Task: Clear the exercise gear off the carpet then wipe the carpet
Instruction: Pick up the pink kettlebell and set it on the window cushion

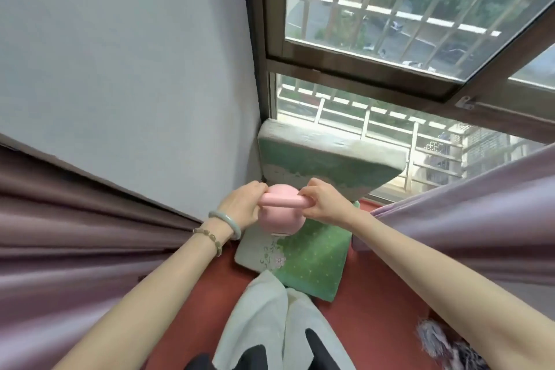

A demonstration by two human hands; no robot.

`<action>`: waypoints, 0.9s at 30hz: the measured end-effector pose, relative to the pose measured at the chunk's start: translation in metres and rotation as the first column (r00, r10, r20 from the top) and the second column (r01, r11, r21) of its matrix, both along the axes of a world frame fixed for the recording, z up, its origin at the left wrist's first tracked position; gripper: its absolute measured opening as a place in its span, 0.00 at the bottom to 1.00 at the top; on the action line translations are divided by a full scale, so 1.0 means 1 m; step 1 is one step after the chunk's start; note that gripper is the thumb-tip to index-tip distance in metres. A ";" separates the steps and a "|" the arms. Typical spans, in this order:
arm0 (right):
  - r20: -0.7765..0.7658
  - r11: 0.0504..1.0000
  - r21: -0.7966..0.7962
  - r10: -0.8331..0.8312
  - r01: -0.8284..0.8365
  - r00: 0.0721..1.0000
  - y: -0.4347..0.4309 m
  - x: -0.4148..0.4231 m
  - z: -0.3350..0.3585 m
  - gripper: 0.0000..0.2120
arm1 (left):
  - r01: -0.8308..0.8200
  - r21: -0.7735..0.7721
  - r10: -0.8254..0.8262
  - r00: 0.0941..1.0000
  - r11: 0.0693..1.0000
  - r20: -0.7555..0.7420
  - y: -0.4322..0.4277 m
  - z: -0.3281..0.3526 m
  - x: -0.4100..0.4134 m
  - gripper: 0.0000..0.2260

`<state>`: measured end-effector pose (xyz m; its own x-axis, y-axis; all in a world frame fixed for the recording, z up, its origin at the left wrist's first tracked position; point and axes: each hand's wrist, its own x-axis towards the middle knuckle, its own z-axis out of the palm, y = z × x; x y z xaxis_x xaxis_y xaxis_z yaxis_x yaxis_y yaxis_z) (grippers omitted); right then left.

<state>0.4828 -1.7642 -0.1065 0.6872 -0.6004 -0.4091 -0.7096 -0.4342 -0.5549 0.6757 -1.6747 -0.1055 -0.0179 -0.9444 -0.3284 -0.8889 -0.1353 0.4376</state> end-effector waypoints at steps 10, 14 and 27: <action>-0.036 0.991 -0.011 -0.132 0.131 0.991 -0.039 0.006 -0.142 0.09 | -0.072 0.015 0.073 0.995 0.997 -0.072 -0.054 -0.151 0.006 0.15; -0.050 0.987 -0.007 -0.158 0.158 0.986 -0.050 0.017 -0.220 0.09 | -0.079 -0.011 0.078 0.994 0.997 -0.077 -0.072 -0.233 0.016 0.15; -0.034 0.971 0.006 -0.239 0.239 0.970 -0.096 0.054 -0.458 0.13 | -0.062 -0.005 0.062 0.998 0.998 -0.011 -0.131 -0.465 0.048 0.20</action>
<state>0.5365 -1.8600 -0.5647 0.5104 -0.7413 -0.4359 -0.8099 -0.2440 -0.5334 0.7236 -1.8056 -0.5702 0.0375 -0.9454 -0.3238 -0.8739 -0.1882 0.4482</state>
